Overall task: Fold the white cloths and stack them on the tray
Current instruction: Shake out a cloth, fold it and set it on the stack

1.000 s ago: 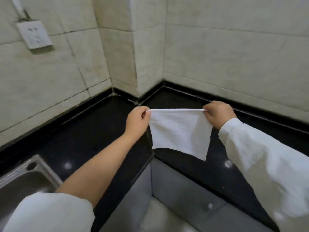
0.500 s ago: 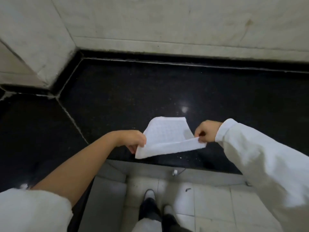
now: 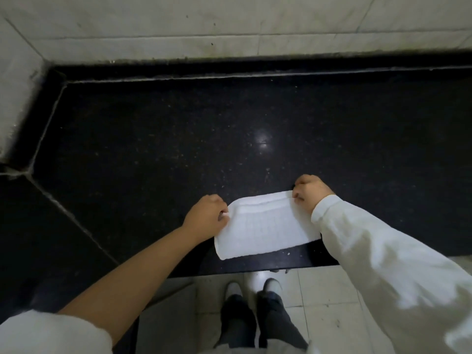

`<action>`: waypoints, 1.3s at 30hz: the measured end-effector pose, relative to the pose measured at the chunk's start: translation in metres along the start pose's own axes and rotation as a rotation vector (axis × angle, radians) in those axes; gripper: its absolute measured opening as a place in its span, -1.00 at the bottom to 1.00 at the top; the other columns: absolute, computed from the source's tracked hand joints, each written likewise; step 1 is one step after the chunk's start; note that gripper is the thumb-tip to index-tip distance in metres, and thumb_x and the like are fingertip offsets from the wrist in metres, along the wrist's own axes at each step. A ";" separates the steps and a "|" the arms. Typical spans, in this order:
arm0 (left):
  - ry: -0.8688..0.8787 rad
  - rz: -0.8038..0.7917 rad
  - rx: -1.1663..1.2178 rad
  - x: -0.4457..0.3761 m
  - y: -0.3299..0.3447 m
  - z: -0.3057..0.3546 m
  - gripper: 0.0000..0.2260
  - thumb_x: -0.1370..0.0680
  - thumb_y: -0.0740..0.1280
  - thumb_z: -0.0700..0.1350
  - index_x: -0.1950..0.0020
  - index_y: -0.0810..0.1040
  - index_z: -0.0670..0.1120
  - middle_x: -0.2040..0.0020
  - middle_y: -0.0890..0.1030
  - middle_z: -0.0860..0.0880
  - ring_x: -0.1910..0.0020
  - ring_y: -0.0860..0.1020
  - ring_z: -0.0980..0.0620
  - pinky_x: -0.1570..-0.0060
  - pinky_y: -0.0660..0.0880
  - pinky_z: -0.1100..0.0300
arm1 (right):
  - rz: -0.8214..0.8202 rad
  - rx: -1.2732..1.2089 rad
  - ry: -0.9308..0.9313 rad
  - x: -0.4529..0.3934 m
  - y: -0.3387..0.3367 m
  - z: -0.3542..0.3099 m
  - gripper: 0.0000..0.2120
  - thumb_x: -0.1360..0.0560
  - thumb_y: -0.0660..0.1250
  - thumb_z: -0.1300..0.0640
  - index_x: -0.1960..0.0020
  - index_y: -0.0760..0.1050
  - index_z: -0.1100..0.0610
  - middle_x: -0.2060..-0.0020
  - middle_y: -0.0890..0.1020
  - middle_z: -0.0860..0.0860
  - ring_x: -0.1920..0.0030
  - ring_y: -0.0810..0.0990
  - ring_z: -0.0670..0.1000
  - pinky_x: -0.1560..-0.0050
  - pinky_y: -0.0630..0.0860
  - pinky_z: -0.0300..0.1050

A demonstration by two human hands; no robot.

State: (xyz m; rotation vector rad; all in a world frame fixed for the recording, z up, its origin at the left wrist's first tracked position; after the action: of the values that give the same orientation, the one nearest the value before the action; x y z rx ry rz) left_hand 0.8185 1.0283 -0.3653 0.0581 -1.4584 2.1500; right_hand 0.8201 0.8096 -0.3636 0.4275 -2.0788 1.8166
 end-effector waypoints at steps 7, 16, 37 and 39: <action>0.053 0.033 -0.157 -0.002 0.012 0.009 -0.79 -0.57 0.19 -0.11 -0.08 0.53 -0.19 -0.14 0.53 -0.09 -0.16 0.42 -0.04 -0.07 0.36 0.22 | -0.047 0.068 -0.060 0.001 0.001 0.000 -0.73 -0.56 0.11 0.25 -0.18 0.50 0.19 -0.20 0.48 0.11 -0.28 0.37 0.10 -0.20 0.38 -0.14; -0.050 -0.006 -0.226 0.010 0.008 0.008 -0.80 -0.57 0.19 -0.16 -0.10 0.49 -0.23 -0.14 0.48 -0.13 -0.08 0.51 -0.08 -0.01 0.44 0.15 | -0.129 0.143 -0.159 0.011 -0.016 0.007 -0.78 -0.54 0.14 0.25 -0.17 0.43 0.19 -0.18 0.51 0.11 -0.19 0.48 0.11 -0.18 0.42 -0.12; -0.106 0.047 -0.022 0.021 -0.004 0.017 -0.76 -0.52 0.23 -0.23 0.31 0.31 -0.03 0.15 0.41 0.01 0.16 0.39 0.06 0.30 0.27 0.33 | -0.202 0.130 -0.276 0.036 -0.008 0.015 -0.73 -0.56 0.17 0.17 -0.22 0.45 0.19 -0.20 0.52 0.10 -0.21 0.49 0.11 -0.19 0.41 -0.12; -0.114 0.060 0.047 0.023 -0.017 0.012 -0.66 -0.50 0.28 -0.26 0.39 0.27 0.03 0.24 0.36 0.07 0.15 0.42 0.07 0.26 0.31 0.39 | -0.147 0.051 -0.274 0.035 -0.023 0.015 -0.79 -0.54 0.20 0.17 -0.14 0.50 0.18 -0.05 0.58 0.12 -0.08 0.54 0.12 -0.08 0.44 -0.12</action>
State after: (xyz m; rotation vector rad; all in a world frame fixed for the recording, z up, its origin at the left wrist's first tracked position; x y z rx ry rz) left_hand 0.8039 1.0315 -0.3384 0.1582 -1.4906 2.2623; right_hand 0.7976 0.7917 -0.3292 0.8630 -2.1123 1.8113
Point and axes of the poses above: each hand's wrist, its own x-axis away from the middle knuckle, its own y-axis out of the palm, z = x × y, the point moved 7 cm from there along -x, towards the middle knuckle
